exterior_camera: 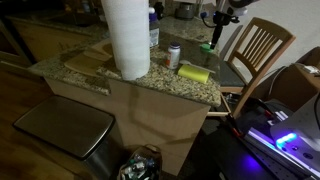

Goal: Move the green lid backwards

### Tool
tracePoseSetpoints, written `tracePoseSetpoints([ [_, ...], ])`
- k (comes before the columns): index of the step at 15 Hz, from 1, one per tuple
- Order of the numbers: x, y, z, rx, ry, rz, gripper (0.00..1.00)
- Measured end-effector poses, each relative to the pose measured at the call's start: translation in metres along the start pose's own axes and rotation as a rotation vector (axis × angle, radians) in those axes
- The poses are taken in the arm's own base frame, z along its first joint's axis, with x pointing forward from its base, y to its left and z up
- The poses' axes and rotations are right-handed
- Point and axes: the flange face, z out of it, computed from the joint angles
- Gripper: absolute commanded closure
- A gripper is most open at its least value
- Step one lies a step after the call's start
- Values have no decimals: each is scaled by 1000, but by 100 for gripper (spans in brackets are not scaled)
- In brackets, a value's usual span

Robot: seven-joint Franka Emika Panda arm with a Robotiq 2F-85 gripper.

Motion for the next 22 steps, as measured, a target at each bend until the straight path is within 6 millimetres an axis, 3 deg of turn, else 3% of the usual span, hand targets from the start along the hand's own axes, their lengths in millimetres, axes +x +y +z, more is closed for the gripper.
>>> tracePoseSetpoints([
  [4,6,-30,19,-10,-29,74,0],
  [8,-11,-14,15,-27,-65,59,0],
  [22,-13,-11,15,-27,-65,44,0],
])
